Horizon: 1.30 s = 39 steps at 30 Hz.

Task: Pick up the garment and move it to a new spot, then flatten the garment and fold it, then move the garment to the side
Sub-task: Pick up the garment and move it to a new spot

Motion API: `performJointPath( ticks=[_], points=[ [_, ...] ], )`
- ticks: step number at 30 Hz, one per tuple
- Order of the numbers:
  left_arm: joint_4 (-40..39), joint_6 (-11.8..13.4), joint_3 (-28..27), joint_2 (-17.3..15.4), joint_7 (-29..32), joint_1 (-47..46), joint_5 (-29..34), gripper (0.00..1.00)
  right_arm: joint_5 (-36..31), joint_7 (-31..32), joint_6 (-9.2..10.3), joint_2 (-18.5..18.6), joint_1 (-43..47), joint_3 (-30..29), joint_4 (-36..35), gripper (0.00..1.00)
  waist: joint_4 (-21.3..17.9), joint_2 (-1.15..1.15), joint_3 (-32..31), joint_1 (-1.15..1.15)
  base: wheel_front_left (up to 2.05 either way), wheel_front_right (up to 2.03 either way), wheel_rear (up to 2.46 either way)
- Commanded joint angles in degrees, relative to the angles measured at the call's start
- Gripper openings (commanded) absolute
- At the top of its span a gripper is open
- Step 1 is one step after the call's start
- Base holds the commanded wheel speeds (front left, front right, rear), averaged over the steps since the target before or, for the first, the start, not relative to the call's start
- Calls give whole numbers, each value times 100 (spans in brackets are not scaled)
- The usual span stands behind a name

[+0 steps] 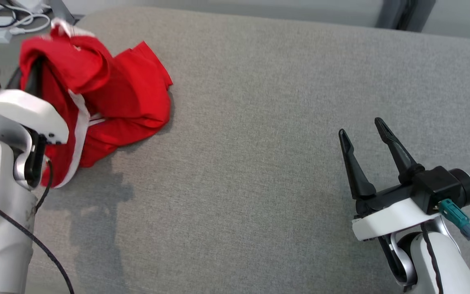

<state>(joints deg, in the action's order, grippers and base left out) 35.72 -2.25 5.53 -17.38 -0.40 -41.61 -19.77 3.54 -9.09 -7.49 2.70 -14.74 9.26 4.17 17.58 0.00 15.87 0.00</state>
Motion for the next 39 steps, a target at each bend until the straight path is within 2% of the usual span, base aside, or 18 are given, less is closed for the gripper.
performJointPath(
  ticks=[1,6,12,17,23,30,39],
  points=[
    [-246,88,-64,32,-154,-58,-54,0,76,-78,-1,36,53,-41,45,100,24,0,-215,0,0,0,0],
    [-1134,304,-214,260,-436,143,-209,0,232,-196,0,35,138,-176,142,100,5,0,-481,0,0,0,0],
    [-2106,456,-158,505,-422,426,-289,0,349,-306,0,38,237,-334,238,100,-114,0,-736,0,0,0,0],
    [-2962,485,184,831,-151,778,-349,0,421,-372,0,34,319,-544,291,100,-331,0,-937,0,0,0,0],
    [-3629,530,824,1210,181,1119,-415,0,439,-406,0,36,342,-740,235,100,-794,0,-976,0,0,0,0],
    [-3729,756,1726,1404,253,1349,-516,0,451,-428,0,32,294,-907,159,100,-1552,0,-791,0,0,0,0],
    [-2898,1384,2611,1437,-261,1049,-1107,0,507,-492,0,32,202,-1035,195,100,-2498,0,-421,0,0,0,0]
  ],
)
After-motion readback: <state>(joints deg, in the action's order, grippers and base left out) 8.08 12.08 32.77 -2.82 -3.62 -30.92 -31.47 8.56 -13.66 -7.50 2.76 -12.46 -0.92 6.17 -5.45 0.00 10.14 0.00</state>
